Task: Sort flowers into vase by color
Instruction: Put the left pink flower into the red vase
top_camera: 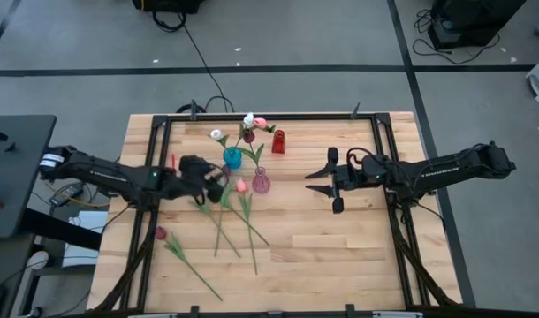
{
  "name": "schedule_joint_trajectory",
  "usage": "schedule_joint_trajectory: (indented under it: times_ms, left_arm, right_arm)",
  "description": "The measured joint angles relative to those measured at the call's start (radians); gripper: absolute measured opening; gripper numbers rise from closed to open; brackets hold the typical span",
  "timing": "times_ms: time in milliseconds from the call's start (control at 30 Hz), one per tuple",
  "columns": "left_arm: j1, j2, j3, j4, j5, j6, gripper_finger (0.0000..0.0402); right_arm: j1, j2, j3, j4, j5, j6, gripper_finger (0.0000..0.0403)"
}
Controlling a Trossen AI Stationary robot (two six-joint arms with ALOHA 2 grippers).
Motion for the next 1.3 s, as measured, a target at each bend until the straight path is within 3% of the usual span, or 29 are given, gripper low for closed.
schedule_joint_trajectory:
  times_ms: [267, 500, 733, 900, 1133, 1300]
  left_arm:
    - [-0.113, 0.225, 0.092, -0.078, 0.421, -0.333, 0.0177]
    - [-0.201, 0.376, 0.173, -0.199, 0.597, -0.594, 0.0176]
    - [-0.223, 0.383, 0.229, -0.380, 0.561, -0.805, 0.0176]
    - [-0.223, 0.400, 0.182, -0.340, 0.546, -0.951, 0.0176]
    - [-0.208, 0.398, 0.151, -0.311, 0.452, -1.022, 0.0176]
    - [-0.186, 0.398, 0.108, -0.277, 0.487, -1.109, 0.0176]
  right_arm:
    - [-0.027, -0.004, 0.000, 0.023, 0.100, -0.050, 0.0133]
    - [-0.049, -0.004, 0.000, 0.028, 0.085, -0.071, 0.0133]
    - [-0.070, 0.000, 0.000, 0.097, 0.084, -0.132, 0.0133]
    - [-0.082, 0.001, 0.000, 0.116, 0.074, -0.198, 0.0133]
    - [-0.114, 0.001, 0.000, 0.136, 0.058, -0.246, 0.0133]
    - [-0.124, 0.001, 0.000, 0.139, 0.007, -0.246, 0.0133]
